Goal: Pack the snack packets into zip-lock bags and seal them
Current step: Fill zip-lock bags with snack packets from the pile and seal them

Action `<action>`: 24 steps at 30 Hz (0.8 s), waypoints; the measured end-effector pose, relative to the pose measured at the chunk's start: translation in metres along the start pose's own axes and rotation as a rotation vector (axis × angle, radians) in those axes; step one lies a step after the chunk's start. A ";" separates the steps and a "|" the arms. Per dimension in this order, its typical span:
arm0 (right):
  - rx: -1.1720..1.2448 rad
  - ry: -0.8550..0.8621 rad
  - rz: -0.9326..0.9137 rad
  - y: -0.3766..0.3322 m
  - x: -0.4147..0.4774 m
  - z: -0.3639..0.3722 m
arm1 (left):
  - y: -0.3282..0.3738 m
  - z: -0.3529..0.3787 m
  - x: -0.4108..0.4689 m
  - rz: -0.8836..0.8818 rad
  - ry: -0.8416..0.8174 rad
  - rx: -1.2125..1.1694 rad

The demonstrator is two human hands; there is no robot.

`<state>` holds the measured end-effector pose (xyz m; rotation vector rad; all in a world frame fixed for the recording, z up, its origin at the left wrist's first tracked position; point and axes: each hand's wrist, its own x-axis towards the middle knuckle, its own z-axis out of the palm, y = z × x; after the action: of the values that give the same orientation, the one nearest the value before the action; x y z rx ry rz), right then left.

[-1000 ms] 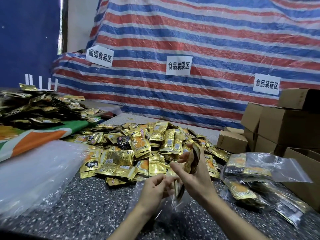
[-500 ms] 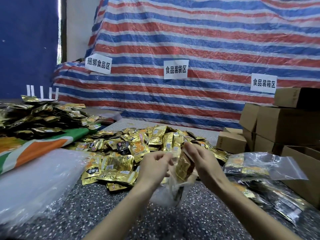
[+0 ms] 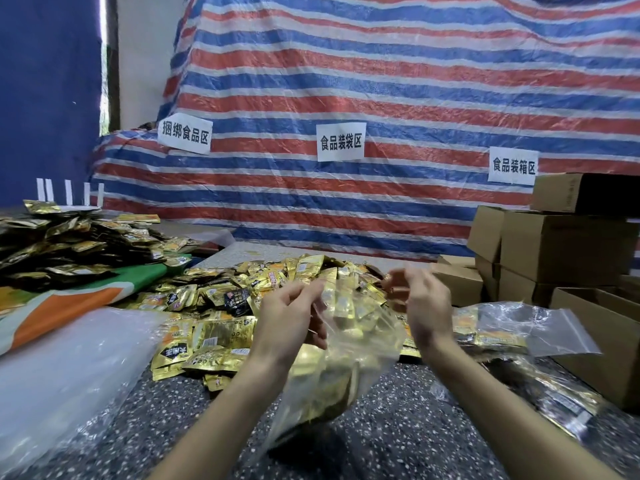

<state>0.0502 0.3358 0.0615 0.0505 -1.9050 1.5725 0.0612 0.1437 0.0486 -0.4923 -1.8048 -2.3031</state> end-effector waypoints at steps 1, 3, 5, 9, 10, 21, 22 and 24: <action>-0.153 -0.003 0.092 0.017 0.003 -0.001 | -0.003 -0.002 -0.001 0.009 0.004 -0.006; -0.445 -0.197 0.347 0.057 0.003 -0.001 | -0.006 -0.005 -0.001 0.025 0.019 -0.024; -0.594 -0.377 0.527 0.093 0.000 0.006 | -0.006 -0.009 0.001 0.035 0.025 -0.036; -0.523 -0.214 0.624 0.118 0.009 0.023 | -0.006 -0.016 0.004 0.050 0.024 -0.043; -0.422 -0.197 0.664 0.119 0.013 0.028 | -0.007 -0.017 0.003 0.053 0.025 -0.040; -0.213 -0.273 0.801 0.088 0.023 0.019 | -0.006 -0.018 0.001 0.039 0.063 -0.037; -0.201 -0.235 0.779 0.079 0.023 0.013 | -0.006 -0.018 0.001 0.039 0.075 -0.037; -0.199 -0.172 0.682 0.063 0.025 0.003 | -0.005 -0.015 0.001 0.035 0.092 -0.035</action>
<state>0.0026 0.3602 0.0201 -0.6277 -2.3561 1.8260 0.0563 0.1300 0.0413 -0.4124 -1.7027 -2.2980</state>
